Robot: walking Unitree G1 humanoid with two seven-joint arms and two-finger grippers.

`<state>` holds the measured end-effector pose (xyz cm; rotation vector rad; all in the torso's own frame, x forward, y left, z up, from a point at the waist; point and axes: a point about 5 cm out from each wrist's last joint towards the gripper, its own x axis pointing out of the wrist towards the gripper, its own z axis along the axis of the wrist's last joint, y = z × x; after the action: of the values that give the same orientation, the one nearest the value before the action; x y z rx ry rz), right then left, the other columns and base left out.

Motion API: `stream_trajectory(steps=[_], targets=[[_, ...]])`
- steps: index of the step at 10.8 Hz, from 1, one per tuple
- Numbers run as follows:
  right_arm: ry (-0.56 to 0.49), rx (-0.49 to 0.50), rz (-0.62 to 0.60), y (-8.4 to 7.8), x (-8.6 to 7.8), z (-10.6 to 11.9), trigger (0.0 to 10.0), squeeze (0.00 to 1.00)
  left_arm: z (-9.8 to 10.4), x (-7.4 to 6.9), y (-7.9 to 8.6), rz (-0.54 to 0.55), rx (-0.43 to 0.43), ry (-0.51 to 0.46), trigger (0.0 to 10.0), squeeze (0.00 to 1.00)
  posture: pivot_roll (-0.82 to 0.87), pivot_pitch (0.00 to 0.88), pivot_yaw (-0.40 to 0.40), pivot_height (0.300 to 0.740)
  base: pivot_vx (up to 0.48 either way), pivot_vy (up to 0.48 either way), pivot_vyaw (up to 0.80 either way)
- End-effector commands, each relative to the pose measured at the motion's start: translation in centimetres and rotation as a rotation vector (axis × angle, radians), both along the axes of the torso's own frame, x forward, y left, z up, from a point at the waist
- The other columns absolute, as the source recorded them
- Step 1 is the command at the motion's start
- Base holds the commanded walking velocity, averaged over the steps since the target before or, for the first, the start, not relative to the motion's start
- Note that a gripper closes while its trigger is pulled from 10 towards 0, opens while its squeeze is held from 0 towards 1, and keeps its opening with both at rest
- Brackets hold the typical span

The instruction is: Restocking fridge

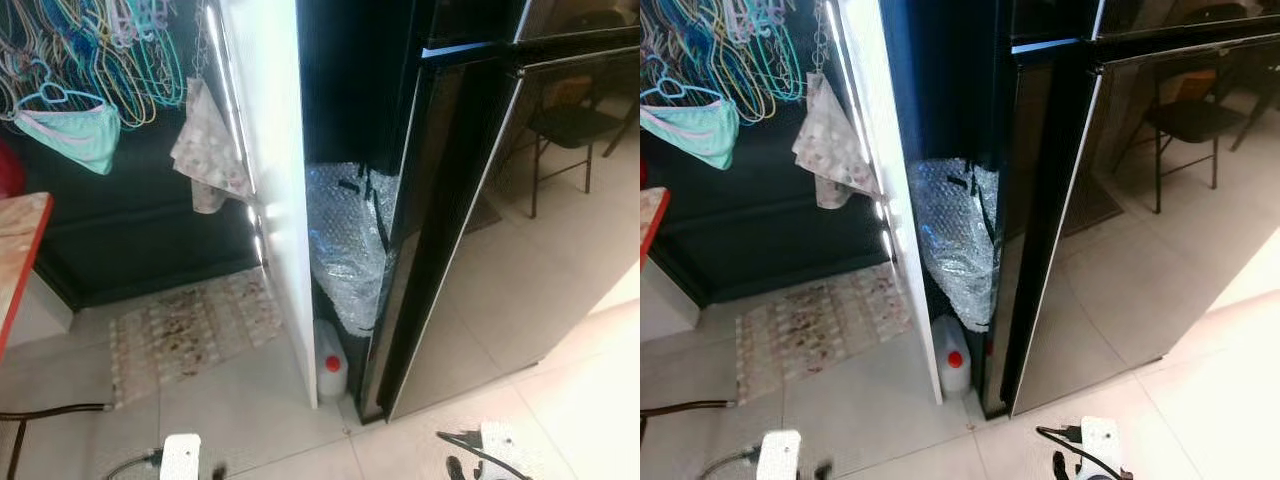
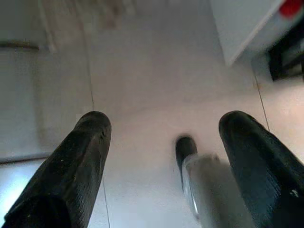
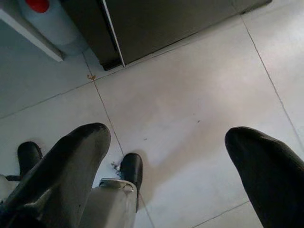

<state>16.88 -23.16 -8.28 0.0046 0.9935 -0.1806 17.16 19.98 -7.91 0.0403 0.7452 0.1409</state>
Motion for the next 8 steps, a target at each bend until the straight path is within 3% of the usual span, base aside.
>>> stream_trajectory(steps=[1,2,3,4,7,8], targets=[[0.019,0.002,-0.006,0.2,-0.5,-0.3,10.0,0.00,0.4,0.2,0.3,-0.051,0.085,-0.044,10.0,0.00,-0.03,0.000,0.019,0.740,0.000,0.000,0.00],[0.032,0.010,-0.024,0.3,-1.0,-0.5,10.0,0.00,7.5,9.2,2.2,-0.111,0.141,-0.405,10.0,0.00,-0.02,0.000,0.015,0.740,0.000,0.000,0.00],[0.043,0.016,-0.021,0.5,-1.5,-0.8,10.0,0.00,9.2,10.3,2.2,-0.155,0.177,-0.503,10.0,0.00,-0.01,0.000,0.012,0.740,0.000,0.000,0.00],[0.059,0.022,-0.055,0.6,-2.3,-1.1,10.0,0.00,11.3,10.8,1.1,-0.211,0.153,-0.666,10.0,0.00,-0.02,0.000,0.015,0.740,0.000,0.000,0.00],[0.075,0.026,-0.104,-0.1,-3.4,-1.3,10.0,0.00,14.9,10.7,-0.4,-0.240,0.132,-0.871,10.0,0.00,-0.01,0.000,0.013,0.740,0.000,0.000,0.00],[0.087,0.023,-0.117,-0.3,-3.7,-1.4,10.0,0.00,16.0,10.7,0.2,-0.209,0.207,-0.875,10.0,0.00,-0.01,0.000,0.012,0.740,0.000,0.000,0.00]])
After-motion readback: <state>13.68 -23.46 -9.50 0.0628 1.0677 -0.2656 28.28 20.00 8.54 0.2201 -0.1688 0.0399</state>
